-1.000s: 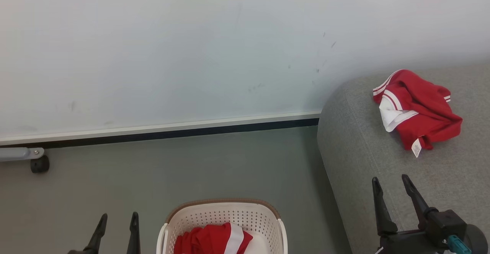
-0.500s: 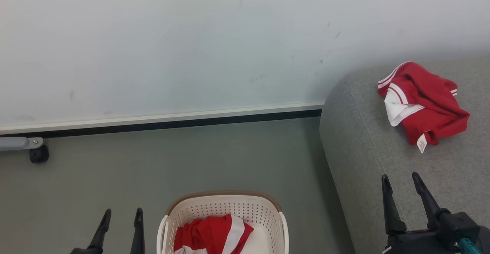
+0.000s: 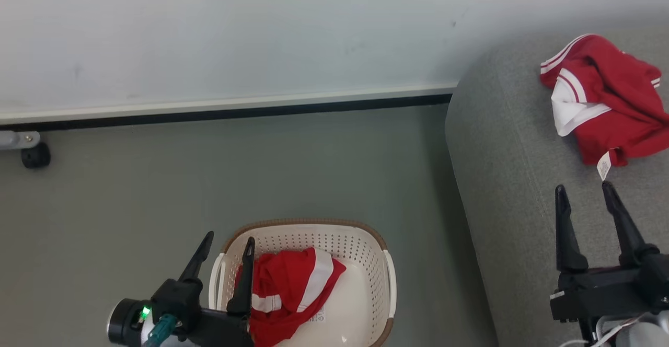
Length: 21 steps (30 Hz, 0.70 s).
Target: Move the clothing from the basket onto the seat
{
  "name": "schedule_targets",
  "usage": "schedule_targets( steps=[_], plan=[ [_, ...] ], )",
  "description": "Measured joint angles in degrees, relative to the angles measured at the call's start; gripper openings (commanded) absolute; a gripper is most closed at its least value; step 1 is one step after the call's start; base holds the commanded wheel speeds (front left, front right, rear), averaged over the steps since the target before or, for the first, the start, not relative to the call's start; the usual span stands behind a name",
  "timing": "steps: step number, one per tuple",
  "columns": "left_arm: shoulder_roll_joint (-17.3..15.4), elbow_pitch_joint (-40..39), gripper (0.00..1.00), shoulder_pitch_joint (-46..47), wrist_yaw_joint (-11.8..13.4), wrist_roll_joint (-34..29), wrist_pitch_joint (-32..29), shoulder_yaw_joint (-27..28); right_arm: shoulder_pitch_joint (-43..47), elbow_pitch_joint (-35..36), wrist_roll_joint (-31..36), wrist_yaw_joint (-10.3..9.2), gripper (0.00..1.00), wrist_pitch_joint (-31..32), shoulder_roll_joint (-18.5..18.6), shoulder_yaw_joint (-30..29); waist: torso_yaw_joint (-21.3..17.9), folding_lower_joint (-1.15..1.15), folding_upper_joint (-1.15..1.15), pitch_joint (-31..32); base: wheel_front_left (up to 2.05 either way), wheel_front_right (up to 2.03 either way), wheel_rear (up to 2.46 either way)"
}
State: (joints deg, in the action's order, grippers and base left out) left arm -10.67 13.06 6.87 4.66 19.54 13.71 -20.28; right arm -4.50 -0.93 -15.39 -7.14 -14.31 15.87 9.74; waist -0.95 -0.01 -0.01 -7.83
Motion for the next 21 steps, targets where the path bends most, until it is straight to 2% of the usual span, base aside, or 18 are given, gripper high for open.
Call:
schedule_targets(
  steps=[21],
  plan=[
    [5.43, 20.93, 1.0, 17.13, -3.54, -5.65, -5.8, -8.25, -12.09, 9.91, 2.52, 0.58, 1.0, 0.69, 3.45, -0.43, -1.86, -0.01, -0.01, -17.39, 0.0, 0.0, 0.0]
  ],
)
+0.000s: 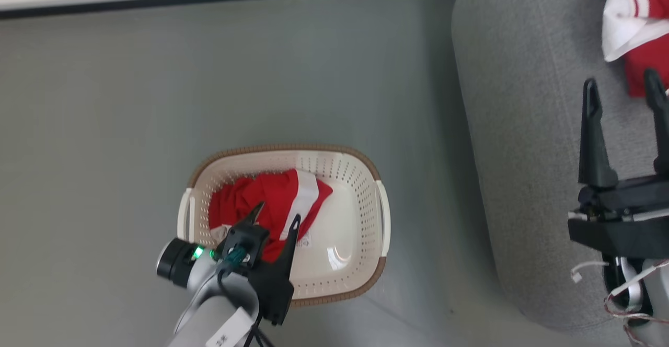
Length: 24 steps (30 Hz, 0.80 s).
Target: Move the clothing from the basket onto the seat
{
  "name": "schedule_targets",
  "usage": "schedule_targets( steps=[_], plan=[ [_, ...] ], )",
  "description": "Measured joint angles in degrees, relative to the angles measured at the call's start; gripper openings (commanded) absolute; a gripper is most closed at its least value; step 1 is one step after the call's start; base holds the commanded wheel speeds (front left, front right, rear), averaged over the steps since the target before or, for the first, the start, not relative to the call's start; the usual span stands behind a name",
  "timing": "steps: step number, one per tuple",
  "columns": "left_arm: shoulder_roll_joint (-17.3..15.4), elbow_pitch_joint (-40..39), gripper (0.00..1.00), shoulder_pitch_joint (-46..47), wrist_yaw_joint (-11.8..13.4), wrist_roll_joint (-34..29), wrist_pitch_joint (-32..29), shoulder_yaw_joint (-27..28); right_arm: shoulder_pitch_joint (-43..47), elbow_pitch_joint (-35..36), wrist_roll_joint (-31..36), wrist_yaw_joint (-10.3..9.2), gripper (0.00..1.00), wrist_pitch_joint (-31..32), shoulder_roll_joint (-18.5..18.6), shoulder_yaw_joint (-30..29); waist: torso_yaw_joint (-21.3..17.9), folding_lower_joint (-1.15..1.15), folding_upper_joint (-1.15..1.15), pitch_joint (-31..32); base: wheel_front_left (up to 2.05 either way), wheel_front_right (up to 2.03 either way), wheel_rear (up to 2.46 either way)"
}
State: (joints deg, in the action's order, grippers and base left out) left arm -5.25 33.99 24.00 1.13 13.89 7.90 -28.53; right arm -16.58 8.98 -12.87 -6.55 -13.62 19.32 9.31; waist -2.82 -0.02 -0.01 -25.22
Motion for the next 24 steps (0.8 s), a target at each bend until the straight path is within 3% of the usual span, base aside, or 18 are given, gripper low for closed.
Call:
schedule_targets(
  steps=[24],
  plan=[
    [2.57, 13.47, 1.0, 19.94, -0.7, -2.91, -2.7, -3.36, -15.45, 9.14, 3.11, 0.58, 1.0, 3.5, 1.89, 0.16, 1.06, 0.01, 0.0, -20.56, 0.0, 0.0, 0.0]
  ],
)
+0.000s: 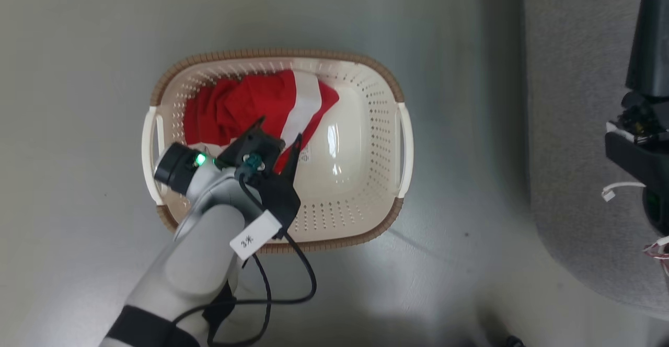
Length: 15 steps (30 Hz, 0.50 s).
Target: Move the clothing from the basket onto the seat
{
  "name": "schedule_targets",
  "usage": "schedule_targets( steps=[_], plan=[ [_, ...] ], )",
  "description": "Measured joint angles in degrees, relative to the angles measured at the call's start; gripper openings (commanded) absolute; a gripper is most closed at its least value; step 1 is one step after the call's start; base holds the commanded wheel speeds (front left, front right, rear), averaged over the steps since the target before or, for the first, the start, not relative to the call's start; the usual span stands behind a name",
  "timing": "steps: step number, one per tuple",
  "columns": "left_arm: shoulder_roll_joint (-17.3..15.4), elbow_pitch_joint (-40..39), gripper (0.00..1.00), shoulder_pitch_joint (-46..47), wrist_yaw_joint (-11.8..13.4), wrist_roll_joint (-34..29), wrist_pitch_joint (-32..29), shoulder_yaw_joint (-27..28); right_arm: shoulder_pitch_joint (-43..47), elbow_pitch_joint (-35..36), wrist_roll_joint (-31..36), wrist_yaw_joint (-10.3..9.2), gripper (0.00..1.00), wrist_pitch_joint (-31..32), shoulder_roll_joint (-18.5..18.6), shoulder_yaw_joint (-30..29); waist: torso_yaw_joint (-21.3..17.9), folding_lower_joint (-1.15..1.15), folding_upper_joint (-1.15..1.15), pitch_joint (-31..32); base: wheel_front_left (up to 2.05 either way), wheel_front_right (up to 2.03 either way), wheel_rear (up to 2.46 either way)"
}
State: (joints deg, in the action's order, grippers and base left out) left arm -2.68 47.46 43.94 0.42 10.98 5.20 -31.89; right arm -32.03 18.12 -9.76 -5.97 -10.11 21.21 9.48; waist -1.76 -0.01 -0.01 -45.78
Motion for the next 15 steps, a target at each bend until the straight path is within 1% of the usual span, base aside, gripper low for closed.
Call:
schedule_targets(
  steps=[4, 7, 15],
  plan=[
    [0.2, 1.24, 1.0, 3.42, -0.01, -0.03, -0.09, -0.27, -2.46, 2.03, 0.9, 0.07, 1.0, 0.53, 0.45, 0.1, 0.36, 0.0, 0.0, -3.43, 0.0, 0.0, 0.0],
    [0.29, 2.32, 1.0, 5.87, -0.44, -0.08, -0.35, -0.54, -4.3, 3.48, 1.88, 0.46, 1.0, 0.94, 0.62, 0.25, 0.62, 0.0, 0.0, -6.0, 0.0, 0.0, 0.0],
    [0.49, 6.04, 1.0, 11.21, -0.44, -0.24, -0.05, -1.26, -6.94, 3.82, 3.13, 0.51, 1.0, 1.0, 1.08, 0.75, 1.36, 0.0, 0.0, -12.43, 0.0, 0.0, 0.0]
  ],
)
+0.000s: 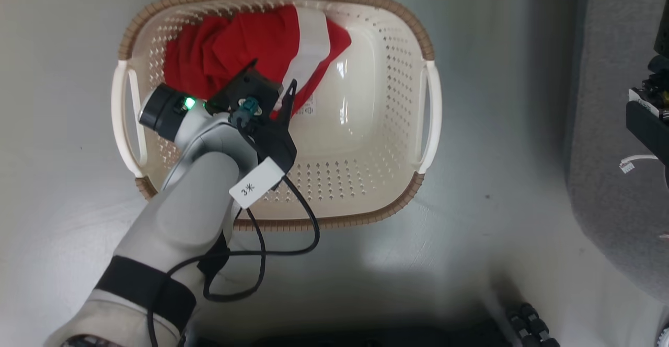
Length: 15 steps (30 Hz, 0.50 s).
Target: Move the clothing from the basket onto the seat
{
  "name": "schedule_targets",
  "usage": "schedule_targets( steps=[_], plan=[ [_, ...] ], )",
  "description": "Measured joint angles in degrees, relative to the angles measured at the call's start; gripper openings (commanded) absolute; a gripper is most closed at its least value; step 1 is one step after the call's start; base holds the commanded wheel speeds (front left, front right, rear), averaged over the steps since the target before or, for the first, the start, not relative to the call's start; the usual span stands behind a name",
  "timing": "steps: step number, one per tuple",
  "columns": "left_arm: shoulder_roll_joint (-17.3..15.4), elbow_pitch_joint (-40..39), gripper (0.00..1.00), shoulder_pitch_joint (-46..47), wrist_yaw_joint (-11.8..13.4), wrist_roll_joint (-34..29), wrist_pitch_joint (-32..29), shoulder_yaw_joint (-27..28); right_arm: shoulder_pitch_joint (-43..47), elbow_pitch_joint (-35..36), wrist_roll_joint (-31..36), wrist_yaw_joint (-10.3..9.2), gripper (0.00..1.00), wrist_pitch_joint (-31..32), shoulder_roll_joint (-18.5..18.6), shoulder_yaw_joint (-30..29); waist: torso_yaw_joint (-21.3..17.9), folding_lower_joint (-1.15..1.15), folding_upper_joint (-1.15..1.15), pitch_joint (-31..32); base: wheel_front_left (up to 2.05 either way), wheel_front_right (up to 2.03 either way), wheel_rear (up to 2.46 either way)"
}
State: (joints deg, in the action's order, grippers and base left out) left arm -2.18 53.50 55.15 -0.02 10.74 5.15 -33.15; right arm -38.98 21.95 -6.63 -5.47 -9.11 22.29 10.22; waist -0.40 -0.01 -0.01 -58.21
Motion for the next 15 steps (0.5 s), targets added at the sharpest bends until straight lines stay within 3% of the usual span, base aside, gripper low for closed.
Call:
schedule_targets(
  steps=[15],
  plan=[
    [0.15, 6.41, 1.0, 7.06, 3.11, -0.25, -0.1, 1.19, -1.48, 2.0, 2.14, 0.0, 1.0, -0.01, -0.16, 1.97, -1.16, 0.01, 0.01, -4.03, 0.0, 0.0, 0.0]
  ],
)
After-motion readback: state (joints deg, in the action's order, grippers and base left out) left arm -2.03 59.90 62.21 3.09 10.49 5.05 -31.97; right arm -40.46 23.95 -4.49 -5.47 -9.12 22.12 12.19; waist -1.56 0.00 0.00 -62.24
